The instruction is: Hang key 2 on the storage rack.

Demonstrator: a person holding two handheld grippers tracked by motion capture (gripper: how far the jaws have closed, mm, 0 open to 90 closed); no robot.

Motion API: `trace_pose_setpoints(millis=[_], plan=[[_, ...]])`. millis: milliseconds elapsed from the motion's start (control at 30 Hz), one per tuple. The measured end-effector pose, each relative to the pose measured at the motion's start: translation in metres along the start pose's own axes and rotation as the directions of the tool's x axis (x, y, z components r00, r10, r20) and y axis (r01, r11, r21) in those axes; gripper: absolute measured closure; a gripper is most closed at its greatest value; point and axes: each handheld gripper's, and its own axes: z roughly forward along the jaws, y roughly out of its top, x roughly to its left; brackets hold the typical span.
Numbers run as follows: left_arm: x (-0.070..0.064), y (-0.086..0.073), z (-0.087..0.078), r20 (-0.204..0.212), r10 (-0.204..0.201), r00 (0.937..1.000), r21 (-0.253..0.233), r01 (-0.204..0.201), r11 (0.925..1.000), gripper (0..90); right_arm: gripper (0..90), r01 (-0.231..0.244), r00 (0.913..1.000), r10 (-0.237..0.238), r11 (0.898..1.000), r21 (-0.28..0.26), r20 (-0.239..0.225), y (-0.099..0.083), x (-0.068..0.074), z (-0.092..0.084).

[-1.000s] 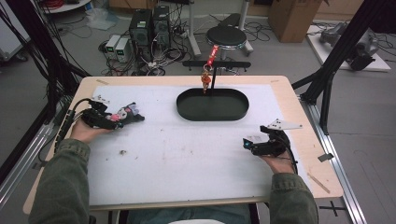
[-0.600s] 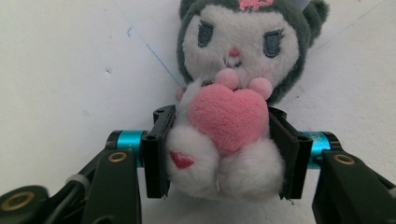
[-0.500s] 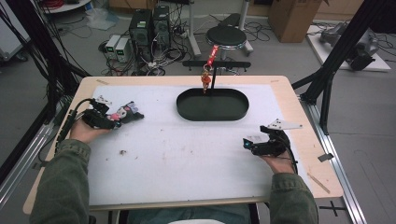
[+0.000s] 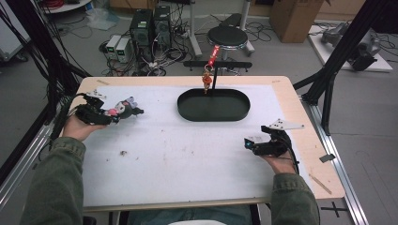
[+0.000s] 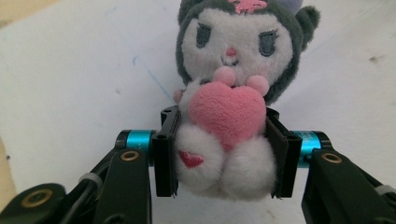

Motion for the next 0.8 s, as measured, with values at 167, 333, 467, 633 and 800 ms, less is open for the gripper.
trace_pose_setpoints(millis=[167, 333, 467, 633, 800], plan=[[-0.011, 0.016, -0.016, -0.008, 0.05, 0.9987, -0.018, -0.05, 0.9986, 54.4, 0.4, 0.003, 1.0, -0.003, 1.0, -0.005, -0.003, 0.0, 0.001, 0.0], [-0.019, 0.029, -0.024, -0.007, 0.064, 0.9979, -0.052, -0.064, 0.9966, 54.3, 0.4, 0.009, 0.9999, -0.009, 1.0, -0.007, -0.009, 0.001, 0.002, 0.0], [-0.024, 0.04, -0.024, -0.003, 0.076, 0.9971, -0.058, -0.076, 0.9955, 54.1, 0.4, 0.008, 0.9999, -0.008, 1.0, -0.011, -0.012, 0.001, 0.002, -0.001], [-0.033, 0.055, -0.022, 0.008, 0.099, 0.9951, -0.07, -0.098, 0.9927, 54.1, 0.4, 0.009, 0.9999, -0.009, 1.0, -0.015, -0.011, 0.001, 0.002, 0.0], [-0.04, 0.07, -0.019, 0.022, 0.109, 0.9938, -0.092, -0.106, 0.9901, 54.1, 0.4, 0.006, 0.9999, -0.006, 1.0, -0.014, -0.012, 0.001, 0.002, -0.001]])
